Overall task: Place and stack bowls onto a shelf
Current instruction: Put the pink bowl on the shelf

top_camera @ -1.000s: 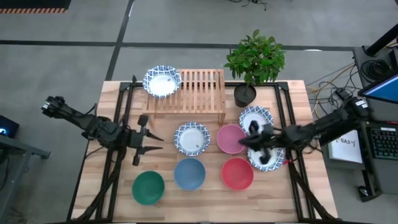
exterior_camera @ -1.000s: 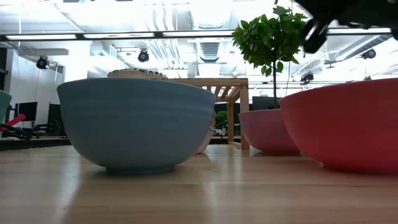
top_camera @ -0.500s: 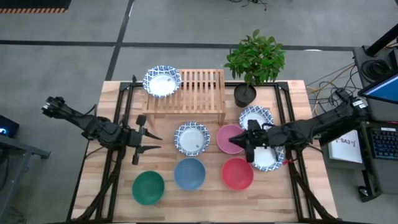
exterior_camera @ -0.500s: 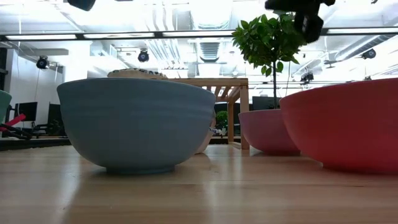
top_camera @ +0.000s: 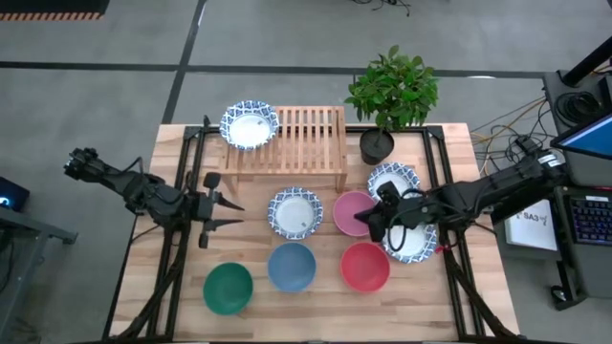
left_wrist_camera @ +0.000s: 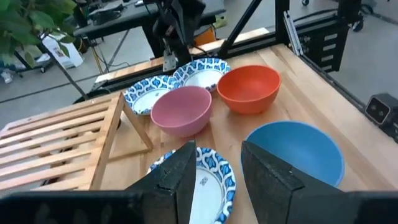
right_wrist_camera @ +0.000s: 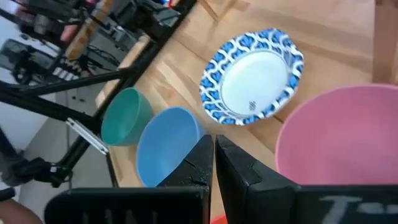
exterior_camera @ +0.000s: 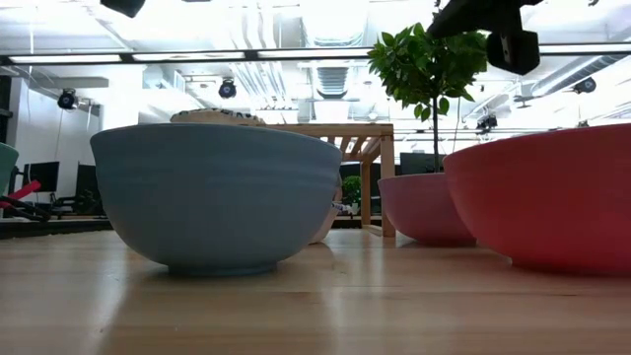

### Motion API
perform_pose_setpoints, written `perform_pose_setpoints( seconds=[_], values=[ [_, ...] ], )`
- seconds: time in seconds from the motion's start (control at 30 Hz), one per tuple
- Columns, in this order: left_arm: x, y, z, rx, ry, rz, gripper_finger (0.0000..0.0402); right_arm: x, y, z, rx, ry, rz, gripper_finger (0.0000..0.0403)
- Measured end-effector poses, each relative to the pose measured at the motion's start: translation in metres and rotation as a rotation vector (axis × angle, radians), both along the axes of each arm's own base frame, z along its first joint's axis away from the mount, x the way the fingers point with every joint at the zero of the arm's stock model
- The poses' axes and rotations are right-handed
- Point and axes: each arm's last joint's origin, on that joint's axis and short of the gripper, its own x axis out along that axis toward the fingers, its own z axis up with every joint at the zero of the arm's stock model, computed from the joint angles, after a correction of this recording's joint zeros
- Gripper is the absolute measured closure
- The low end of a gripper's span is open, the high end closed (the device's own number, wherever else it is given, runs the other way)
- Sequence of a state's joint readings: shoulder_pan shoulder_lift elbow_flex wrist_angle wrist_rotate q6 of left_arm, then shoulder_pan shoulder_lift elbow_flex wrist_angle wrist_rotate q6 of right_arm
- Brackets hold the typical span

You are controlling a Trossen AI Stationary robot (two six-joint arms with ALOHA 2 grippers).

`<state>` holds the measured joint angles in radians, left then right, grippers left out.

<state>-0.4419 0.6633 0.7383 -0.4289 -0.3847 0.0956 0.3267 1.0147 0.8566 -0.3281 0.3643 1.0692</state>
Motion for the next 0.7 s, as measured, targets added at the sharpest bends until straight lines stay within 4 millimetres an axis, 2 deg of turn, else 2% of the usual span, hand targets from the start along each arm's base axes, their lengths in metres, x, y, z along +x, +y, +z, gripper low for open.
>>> perform_pose_setpoints(
  seconds=[0.37, 0.53, 0.7],
  values=[
    [0.000, 0.000, -0.004, 0.022, 0.008, -0.004, 0.0290, 0.010, 0.003, -0.010, 0.028, 0.048, -0.023, 0.0394],
    [0.000, 0.000, -0.004, 0.030, 0.008, -0.006, 0.0290, 0.017, 0.006, -0.019, -0.026, 0.082, -0.004, 0.0394],
    [0.000, 0.000, -0.004, 0.035, 0.009, -0.008, 0.0290, 0.030, 0.003, -0.031, -0.151, 0.113, -0.008, 0.0394]
  ],
)
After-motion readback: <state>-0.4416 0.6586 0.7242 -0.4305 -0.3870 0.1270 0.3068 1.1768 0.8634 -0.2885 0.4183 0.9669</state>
